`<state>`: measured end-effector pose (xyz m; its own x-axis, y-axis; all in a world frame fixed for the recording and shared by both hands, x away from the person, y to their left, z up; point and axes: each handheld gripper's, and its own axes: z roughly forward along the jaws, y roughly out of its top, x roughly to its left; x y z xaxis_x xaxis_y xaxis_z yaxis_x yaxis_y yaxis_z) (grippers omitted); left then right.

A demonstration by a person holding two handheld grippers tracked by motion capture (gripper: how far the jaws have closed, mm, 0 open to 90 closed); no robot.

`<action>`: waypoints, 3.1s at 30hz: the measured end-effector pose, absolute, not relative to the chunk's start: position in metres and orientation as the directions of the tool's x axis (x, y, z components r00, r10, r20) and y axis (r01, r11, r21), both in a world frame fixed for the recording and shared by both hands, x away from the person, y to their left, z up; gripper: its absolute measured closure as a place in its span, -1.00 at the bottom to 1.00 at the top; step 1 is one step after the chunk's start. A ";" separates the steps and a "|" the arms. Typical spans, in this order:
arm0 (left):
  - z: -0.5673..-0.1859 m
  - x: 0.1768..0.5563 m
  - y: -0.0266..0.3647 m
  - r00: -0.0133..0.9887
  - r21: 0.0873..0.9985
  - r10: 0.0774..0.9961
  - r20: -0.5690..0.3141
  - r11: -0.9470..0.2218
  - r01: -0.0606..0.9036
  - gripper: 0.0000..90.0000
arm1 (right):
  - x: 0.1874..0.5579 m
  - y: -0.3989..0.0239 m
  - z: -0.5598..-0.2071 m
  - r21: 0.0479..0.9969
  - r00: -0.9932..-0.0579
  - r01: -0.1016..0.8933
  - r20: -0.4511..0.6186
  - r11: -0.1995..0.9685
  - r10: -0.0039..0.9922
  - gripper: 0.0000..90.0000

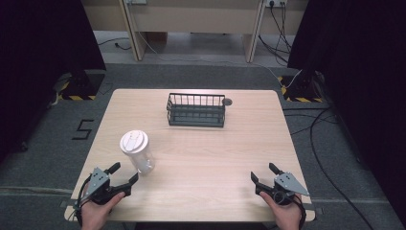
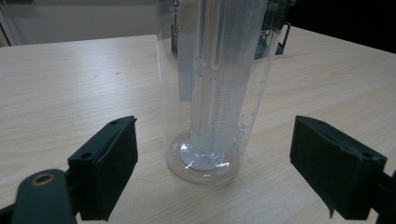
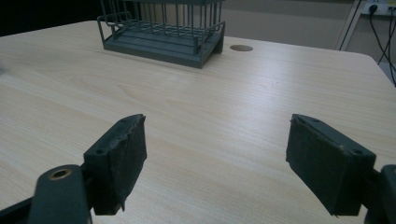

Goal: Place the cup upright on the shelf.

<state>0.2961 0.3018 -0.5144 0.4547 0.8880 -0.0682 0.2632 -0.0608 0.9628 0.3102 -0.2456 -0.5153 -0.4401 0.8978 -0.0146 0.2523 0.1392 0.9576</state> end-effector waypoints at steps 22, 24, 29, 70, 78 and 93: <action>-0.510 0.309 0.290 0.483 0.961 0.873 -0.074 -0.068 0.269 -0.68 | 0.312 -0.246 -0.515 0.954 -0.450 0.262 -0.014 0.147 0.893 -0.57; -0.508 0.312 0.289 0.491 0.960 0.870 -0.047 -0.096 0.262 -0.67 | 0.312 -0.246 -0.515 0.953 -0.448 0.265 -0.013 0.146 0.894 -0.57; -0.496 0.323 0.288 0.498 0.965 0.866 -0.041 -0.094 0.244 -0.68 | 0.312 -0.245 -0.515 0.953 -0.447 0.267 -0.011 0.145 0.895 -0.57; -0.510 0.358 0.273 0.502 0.970 0.862 -0.065 -0.065 0.236 -0.61 | 0.315 -0.246 -0.515 0.946 -0.444 0.293 0.007 0.138 0.896 -0.55; -0.508 0.358 0.272 0.511 0.970 0.856 -0.078 -0.053 0.237 -0.61 | 0.315 -0.246 -0.515 0.945 -0.443 0.295 0.006 0.140 0.896 -0.55; -0.488 0.368 0.259 0.535 0.980 0.843 -0.060 -0.052 0.191 -0.61 | 0.315 -0.246 -0.515 0.946 -0.443 0.295 0.008 0.137 0.896 -0.54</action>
<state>0.3681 0.2594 -0.4875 0.5353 0.8426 -0.0596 0.1914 -0.0522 0.9801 0.3153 -0.2465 -0.5149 -0.4430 0.8965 0.0080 0.2952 0.1374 0.9455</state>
